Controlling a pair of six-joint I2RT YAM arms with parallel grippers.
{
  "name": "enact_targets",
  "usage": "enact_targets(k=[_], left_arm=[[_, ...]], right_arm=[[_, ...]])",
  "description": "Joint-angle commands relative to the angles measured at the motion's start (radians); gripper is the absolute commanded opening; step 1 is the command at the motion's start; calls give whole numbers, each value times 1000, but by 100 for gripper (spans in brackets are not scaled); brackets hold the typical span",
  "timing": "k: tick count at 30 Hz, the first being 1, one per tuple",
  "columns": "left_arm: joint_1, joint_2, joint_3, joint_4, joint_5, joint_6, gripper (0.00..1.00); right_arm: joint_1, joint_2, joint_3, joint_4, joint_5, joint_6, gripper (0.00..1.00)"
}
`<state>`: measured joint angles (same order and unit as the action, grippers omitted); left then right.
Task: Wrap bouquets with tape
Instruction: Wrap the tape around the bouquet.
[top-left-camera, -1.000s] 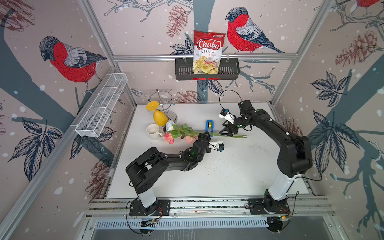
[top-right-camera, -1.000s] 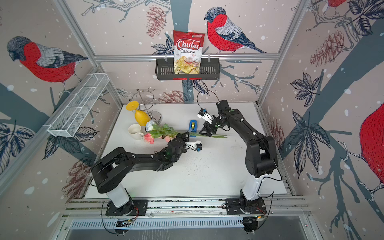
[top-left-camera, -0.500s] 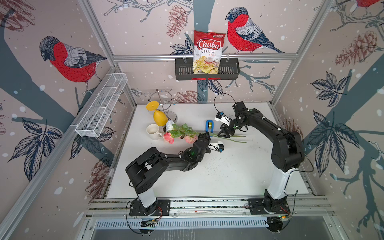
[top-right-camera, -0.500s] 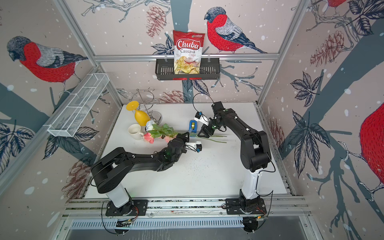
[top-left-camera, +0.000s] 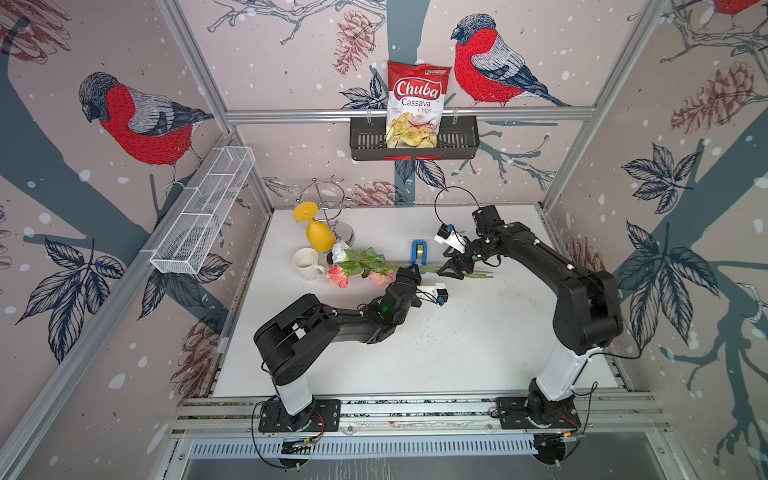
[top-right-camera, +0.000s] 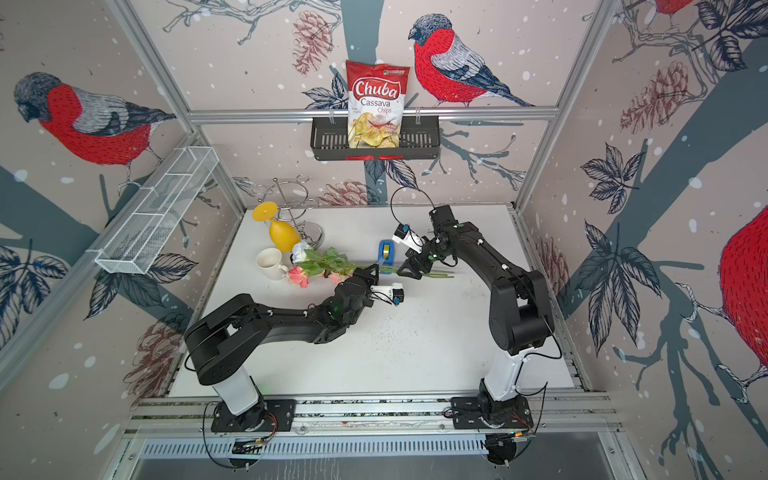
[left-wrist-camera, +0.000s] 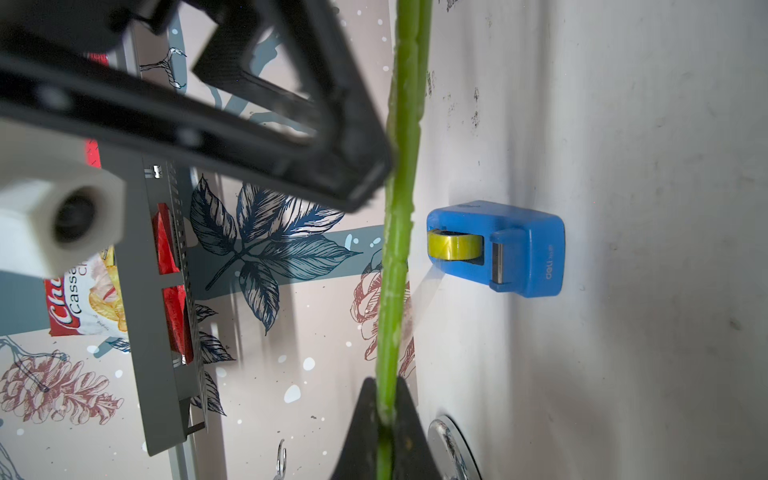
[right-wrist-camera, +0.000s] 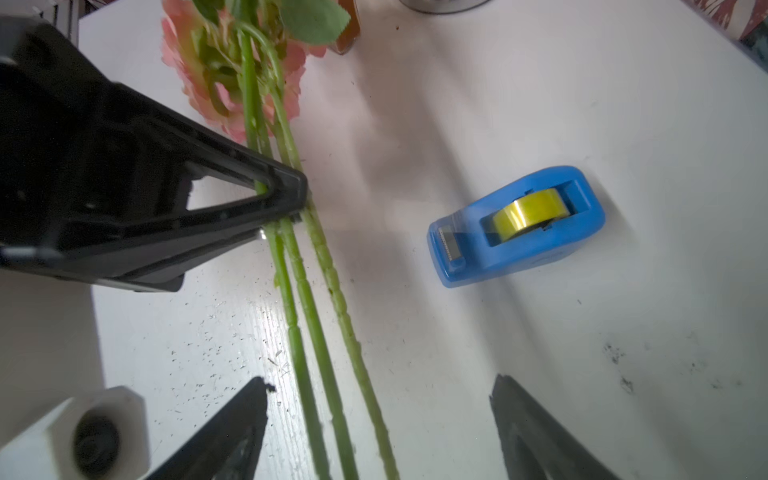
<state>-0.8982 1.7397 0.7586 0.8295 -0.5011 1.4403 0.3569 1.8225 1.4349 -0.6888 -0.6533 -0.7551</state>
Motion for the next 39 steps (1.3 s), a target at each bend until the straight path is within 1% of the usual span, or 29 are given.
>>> enact_targets(k=[1, 3, 5, 8, 11, 13, 17, 19, 20, 21, 28, 31, 33, 34, 36, 39], left_arm=[[-1, -8, -7, 65, -11, 13, 0], [-2, -12, -13, 64, -6, 12, 0], [-2, -12, -13, 65, -8, 12, 0], [-2, -12, -14, 64, -10, 16, 0], [-3, -17, -16, 58, -5, 15, 0], [-2, -20, -18, 54, -4, 13, 0], [-4, -23, -18, 40, -3, 7, 0], [-5, -28, -18, 29, -1, -3, 0], [-5, -33, -18, 13, 5, -11, 0], [-5, -39, -17, -6, 8, -23, 0], [-8, -95, -15, -120, 56, -120, 0], [-10, -141, -13, -207, 99, -189, 24], [-10, -189, -15, -282, 149, -244, 45], [-10, -214, -17, -311, 171, -268, 51], [-11, -275, -24, -361, 214, -331, 57], [-10, -365, -3, -525, 297, -404, 61]], right_arm=[[10, 28, 13, 5, 70, 19, 91], [17, 37, 18, 10, 87, 21, 92], [24, 45, 25, -4, 76, 6, 90], [33, 59, 27, -8, 82, -5, 82], [42, 62, 19, 13, 119, -13, 71], [44, 56, 18, 27, 134, -19, 59], [52, 7, -22, 97, 157, -42, 42], [57, -28, -57, 140, 170, -63, 22], [60, -42, -70, 151, 170, -82, 7], [62, -54, -78, 160, 172, -94, 0], [83, -131, -186, 303, 251, -110, 0], [90, -181, -257, 412, 288, -108, 0], [95, -213, -303, 481, 318, -118, 0], [97, -225, -320, 508, 333, -121, 0], [101, -245, -353, 558, 359, -130, 0], [108, -273, -406, 631, 391, -144, 0]])
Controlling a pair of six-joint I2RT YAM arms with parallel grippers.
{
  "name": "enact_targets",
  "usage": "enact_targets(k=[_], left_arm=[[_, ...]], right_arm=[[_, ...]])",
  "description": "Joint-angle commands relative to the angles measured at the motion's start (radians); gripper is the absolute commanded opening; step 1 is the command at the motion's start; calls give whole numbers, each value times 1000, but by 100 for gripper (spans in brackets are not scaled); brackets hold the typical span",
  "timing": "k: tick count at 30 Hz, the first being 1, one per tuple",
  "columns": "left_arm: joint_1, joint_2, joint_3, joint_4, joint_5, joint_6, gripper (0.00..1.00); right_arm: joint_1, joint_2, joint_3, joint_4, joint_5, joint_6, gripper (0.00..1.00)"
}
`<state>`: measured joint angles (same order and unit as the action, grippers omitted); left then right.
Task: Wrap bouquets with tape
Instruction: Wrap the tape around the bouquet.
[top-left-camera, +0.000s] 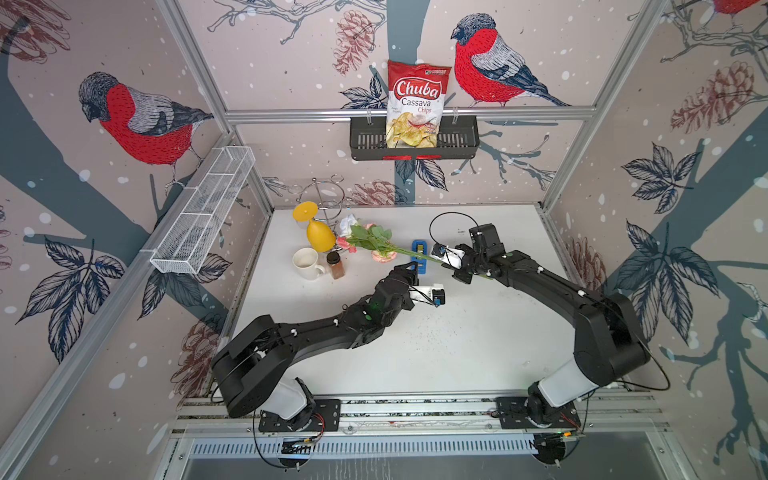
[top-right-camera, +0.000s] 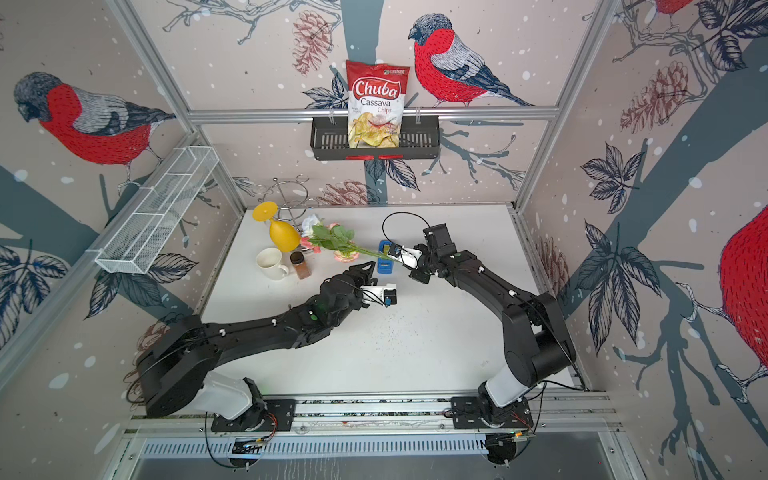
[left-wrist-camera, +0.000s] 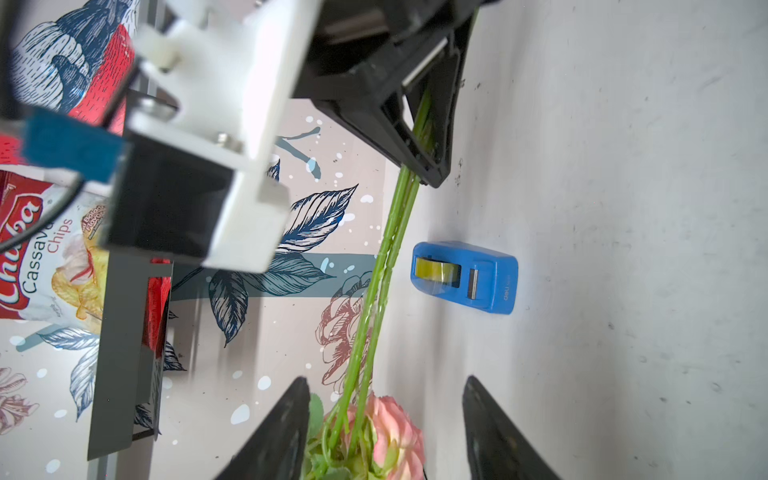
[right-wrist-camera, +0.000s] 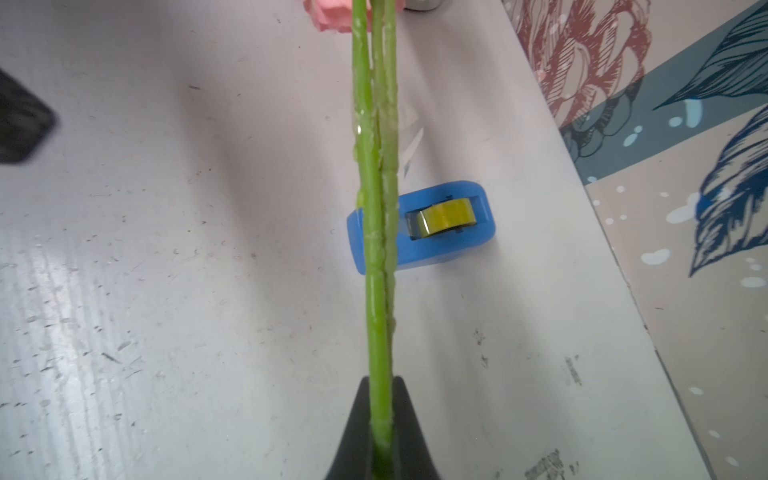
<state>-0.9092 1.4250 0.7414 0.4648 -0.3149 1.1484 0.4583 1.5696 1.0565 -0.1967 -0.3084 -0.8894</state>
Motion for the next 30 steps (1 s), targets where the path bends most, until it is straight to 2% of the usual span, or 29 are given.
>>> enact_targets(k=[1, 8, 15, 18, 25, 30], left_arm=[[3, -80, 25, -230, 148, -121, 61], [44, -208, 136, -502, 337, -190, 63], [107, -191, 242, -702, 447, -197, 65], [128, -163, 251, -738, 451, -195, 65], [151, -16, 434, -890, 423, -251, 65], [174, 124, 558, -989, 409, -285, 59]], right_arm=[[12, -27, -44, 158, 58, -16, 0], [52, -80, -156, 288, 115, -45, 0], [93, -120, -253, 403, 220, -91, 0], [106, -132, -283, 444, 256, -112, 0], [128, -212, -400, 544, 297, -274, 0], [143, -236, -443, 582, 323, -354, 0]])
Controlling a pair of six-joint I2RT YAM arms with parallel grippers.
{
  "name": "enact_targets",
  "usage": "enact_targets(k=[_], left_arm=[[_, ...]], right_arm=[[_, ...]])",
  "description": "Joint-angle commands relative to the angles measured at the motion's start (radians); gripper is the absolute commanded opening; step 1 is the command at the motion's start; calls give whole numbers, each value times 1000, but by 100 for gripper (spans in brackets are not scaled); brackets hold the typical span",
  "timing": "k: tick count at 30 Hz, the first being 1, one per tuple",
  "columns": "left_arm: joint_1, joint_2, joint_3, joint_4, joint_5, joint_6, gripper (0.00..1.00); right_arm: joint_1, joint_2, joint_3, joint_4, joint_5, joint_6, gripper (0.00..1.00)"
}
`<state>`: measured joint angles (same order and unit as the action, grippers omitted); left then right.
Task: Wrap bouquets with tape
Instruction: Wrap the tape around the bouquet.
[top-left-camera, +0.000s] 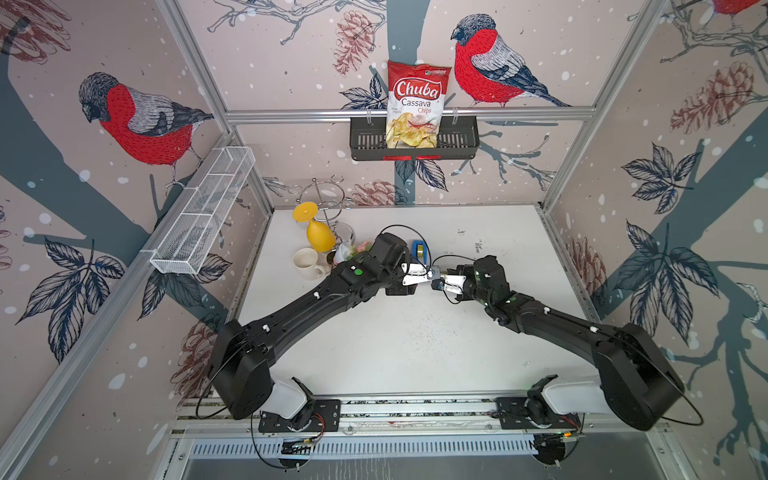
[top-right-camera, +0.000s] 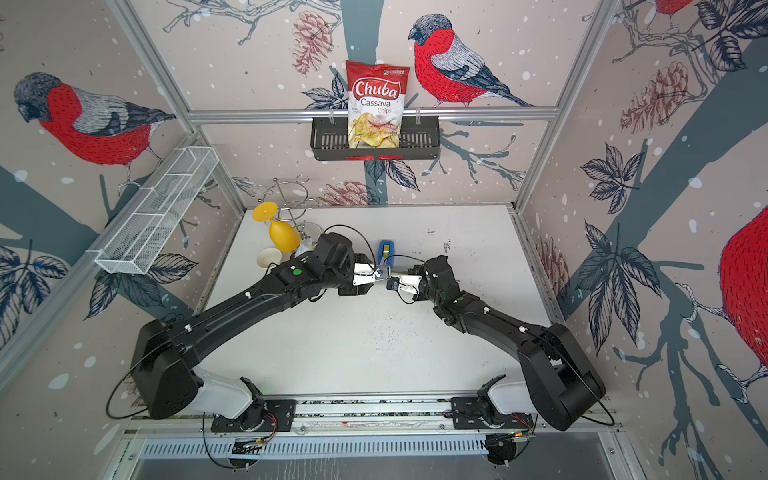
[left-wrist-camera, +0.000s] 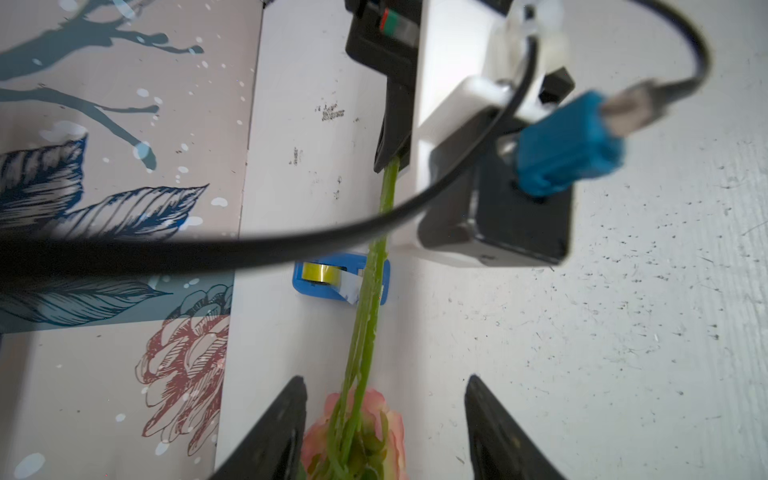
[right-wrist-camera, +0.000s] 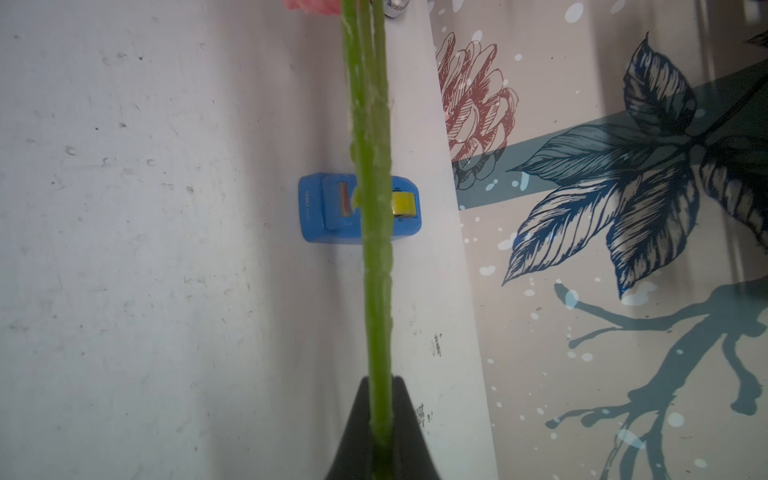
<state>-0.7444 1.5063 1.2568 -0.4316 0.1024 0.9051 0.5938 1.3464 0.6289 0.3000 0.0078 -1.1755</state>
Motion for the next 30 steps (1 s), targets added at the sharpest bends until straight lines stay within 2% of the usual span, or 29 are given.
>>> enact_targets(k=[1, 8, 17, 20, 30], left_arm=[[15, 74, 76, -126, -4, -46, 58], [83, 232, 234, -233, 50, -55, 54], [91, 292, 268, -271, 143, 10, 57], [98, 317, 274, -263, 122, 11, 57], [125, 363, 308, -240, 164, 28, 49]], right_arm=[[11, -14, -26, 107, 19, -83, 0], [21, -29, -73, 200, 29, -130, 0], [32, -31, -105, 276, 16, -153, 0], [35, -44, -110, 284, 8, -149, 0], [47, -65, -119, 275, -2, -149, 0]])
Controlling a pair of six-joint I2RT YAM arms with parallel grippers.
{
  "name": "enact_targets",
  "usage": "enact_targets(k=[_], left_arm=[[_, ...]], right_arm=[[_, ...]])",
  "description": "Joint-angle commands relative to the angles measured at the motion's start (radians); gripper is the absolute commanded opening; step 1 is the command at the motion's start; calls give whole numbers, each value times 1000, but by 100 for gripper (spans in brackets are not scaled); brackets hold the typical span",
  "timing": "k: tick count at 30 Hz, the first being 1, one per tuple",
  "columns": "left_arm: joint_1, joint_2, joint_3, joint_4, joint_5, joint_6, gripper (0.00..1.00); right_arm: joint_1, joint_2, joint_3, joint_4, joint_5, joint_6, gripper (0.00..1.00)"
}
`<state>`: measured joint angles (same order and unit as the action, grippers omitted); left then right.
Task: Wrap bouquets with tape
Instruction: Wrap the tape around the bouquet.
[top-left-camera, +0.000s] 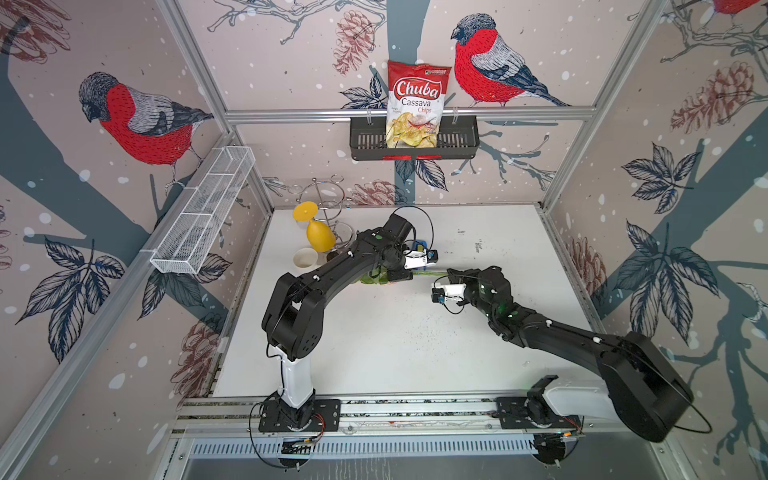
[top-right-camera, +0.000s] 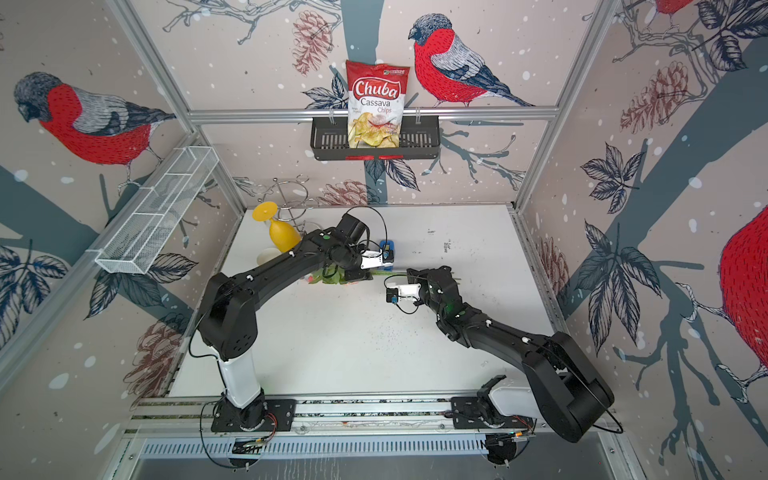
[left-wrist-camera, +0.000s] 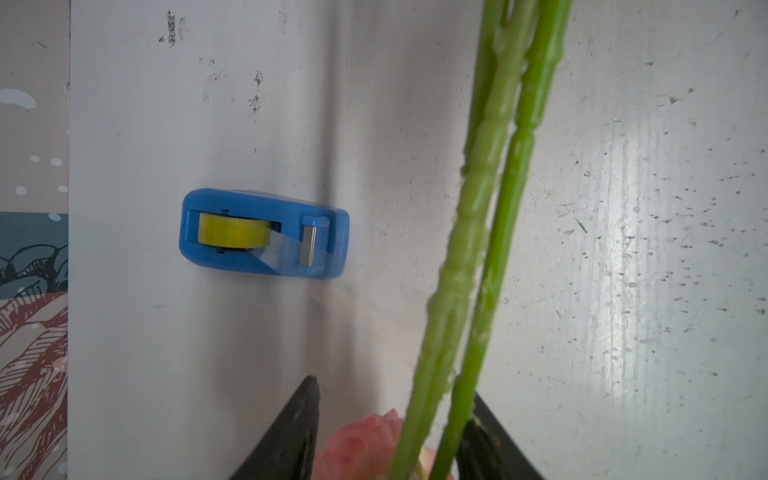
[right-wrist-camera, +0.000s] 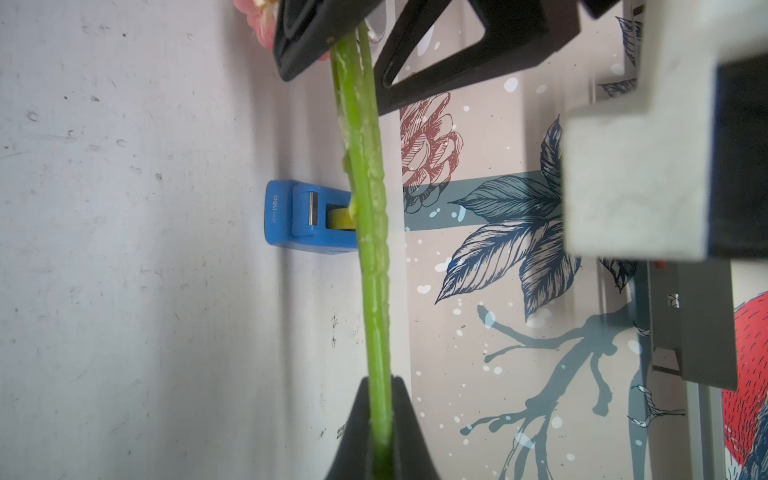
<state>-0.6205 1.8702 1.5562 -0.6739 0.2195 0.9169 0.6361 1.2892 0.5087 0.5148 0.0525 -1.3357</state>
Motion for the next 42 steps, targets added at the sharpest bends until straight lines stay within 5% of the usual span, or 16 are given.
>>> enact_targets(k=[1, 10, 11, 15, 18, 30, 36, 42], left_arm=[[1, -4, 7, 11, 64, 16, 47], [1, -5, 21, -3, 61, 2, 0], [1, -3, 27, -11, 58, 0, 0], [0, -2, 50, -24, 13, -47, 0], [-12, -40, 2, 36, -59, -74, 0], [-127, -173, -255, 366, -402, -86, 0], [-158, -168, -332, 495, -567, -33, 0], [-193, -206, -474, 752, -696, 79, 0]], right_arm=[[7, -8, 1, 63, -48, 13, 0], [10, -31, -21, 103, -61, 82, 0], [10, -31, -18, 93, -61, 88, 4], [10, -95, -13, 55, -53, 148, 52], [3, -182, -13, 8, -43, 249, 66], [-87, -491, 77, -102, -40, 707, 98], [-209, -392, 260, -286, -108, 955, 100], [-236, -220, 426, -517, -248, 936, 98]])
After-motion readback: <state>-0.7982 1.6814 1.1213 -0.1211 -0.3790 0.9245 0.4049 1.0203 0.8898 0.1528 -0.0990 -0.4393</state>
